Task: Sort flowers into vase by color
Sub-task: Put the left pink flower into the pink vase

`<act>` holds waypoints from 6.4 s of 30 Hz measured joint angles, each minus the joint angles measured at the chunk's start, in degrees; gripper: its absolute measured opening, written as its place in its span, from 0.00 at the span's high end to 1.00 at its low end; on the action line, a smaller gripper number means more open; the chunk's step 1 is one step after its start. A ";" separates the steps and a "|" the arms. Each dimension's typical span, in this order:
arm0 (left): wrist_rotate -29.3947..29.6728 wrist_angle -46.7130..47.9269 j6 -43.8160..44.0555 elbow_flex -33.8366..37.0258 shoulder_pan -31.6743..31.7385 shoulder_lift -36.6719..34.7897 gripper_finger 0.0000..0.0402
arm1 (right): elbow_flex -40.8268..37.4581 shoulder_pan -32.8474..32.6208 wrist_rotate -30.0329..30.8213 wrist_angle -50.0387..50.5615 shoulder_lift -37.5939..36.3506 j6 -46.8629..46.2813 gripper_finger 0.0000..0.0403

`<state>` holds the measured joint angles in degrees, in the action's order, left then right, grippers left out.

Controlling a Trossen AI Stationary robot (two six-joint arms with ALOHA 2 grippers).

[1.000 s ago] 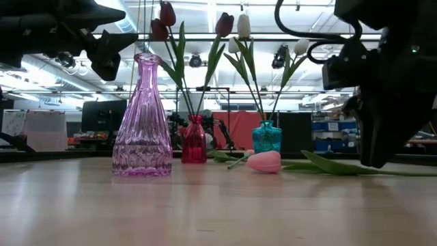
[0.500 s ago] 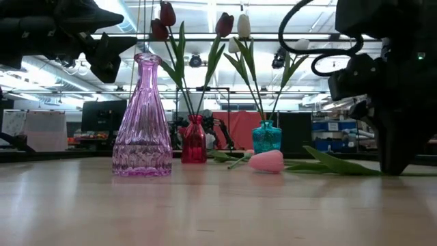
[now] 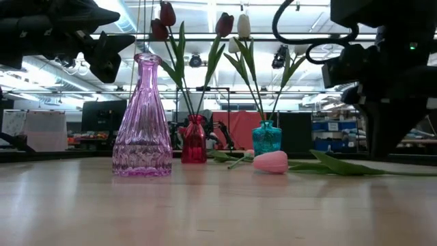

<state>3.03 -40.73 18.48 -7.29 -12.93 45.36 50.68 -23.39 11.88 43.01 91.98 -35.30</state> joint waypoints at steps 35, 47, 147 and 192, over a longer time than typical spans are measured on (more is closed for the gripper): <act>-2.48 -0.08 -1.60 0.00 0.00 0.00 0.52 | -1.55 4.15 -5.27 -13.86 -3.35 7.03 0.99; 10.06 -5.08 -3.27 -0.80 0.02 4.33 0.52 | -1.30 8.79 7.26 -52.56 -6.62 21.17 1.00; 4.37 13.78 -5.96 -4.57 -2.19 1.12 0.52 | -8.69 12.26 13.70 -26.03 -3.93 2.13 0.81; 4.22 14.63 -3.36 -4.57 -2.19 1.07 0.52 | -22.72 3.00 -11.76 -37.14 -29.36 -3.16 1.00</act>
<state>7.25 -26.11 15.12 -11.86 -15.11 46.44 27.97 -20.39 0.12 5.87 62.62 -38.46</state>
